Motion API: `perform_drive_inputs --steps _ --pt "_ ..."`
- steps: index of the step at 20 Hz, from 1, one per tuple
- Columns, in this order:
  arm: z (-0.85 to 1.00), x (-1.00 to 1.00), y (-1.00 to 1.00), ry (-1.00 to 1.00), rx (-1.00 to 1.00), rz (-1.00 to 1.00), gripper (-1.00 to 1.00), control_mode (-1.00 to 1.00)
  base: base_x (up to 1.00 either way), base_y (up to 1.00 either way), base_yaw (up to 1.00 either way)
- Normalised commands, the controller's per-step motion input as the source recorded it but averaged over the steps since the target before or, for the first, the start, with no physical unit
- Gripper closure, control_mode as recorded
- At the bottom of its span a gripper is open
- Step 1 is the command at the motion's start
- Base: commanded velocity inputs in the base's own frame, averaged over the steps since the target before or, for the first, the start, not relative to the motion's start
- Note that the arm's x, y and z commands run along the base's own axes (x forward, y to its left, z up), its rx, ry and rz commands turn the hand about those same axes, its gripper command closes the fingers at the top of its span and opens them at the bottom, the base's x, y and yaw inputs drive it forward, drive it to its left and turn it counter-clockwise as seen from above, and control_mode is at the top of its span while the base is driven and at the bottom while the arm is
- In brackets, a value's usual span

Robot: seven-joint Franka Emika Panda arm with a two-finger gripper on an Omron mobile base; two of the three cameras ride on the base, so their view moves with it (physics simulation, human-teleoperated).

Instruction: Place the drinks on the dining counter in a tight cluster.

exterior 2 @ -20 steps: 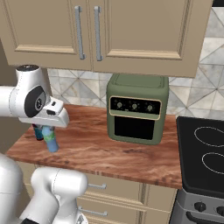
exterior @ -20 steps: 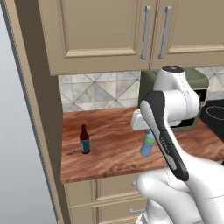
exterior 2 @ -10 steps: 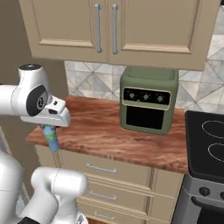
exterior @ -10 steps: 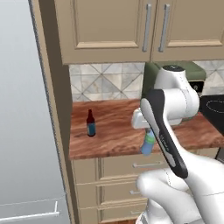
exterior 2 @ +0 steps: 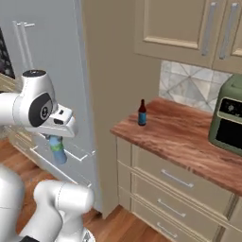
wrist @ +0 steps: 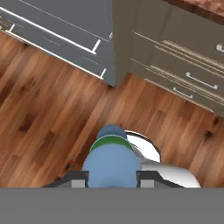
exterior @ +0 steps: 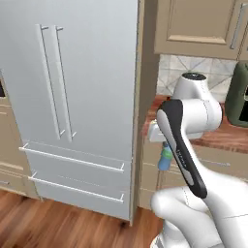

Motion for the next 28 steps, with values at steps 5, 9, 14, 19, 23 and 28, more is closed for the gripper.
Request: perform_drive_inputs --steps 5,9,14,19,23,28 --pt "0.0 0.0 0.0 0.0 0.0 0.0 1.0 1.0 -0.24 0.36 0.77" --pt "0.0 0.0 0.0 0.0 0.0 0.0 1.0 1.0 0.13 0.15 0.84" --pt "0.0 0.0 0.0 0.0 0.0 0.0 1.0 1.0 0.56 0.12 0.82" --pt "0.0 0.0 0.0 0.0 0.0 0.0 1.0 1.0 0.74 0.05 0.85" --pt "0.0 0.0 0.0 0.0 0.0 0.0 1.0 1.0 0.63 0.06 0.87" --pt "0.0 0.0 0.0 0.0 0.0 0.0 1.0 1.0 0.69 0.06 0.88"
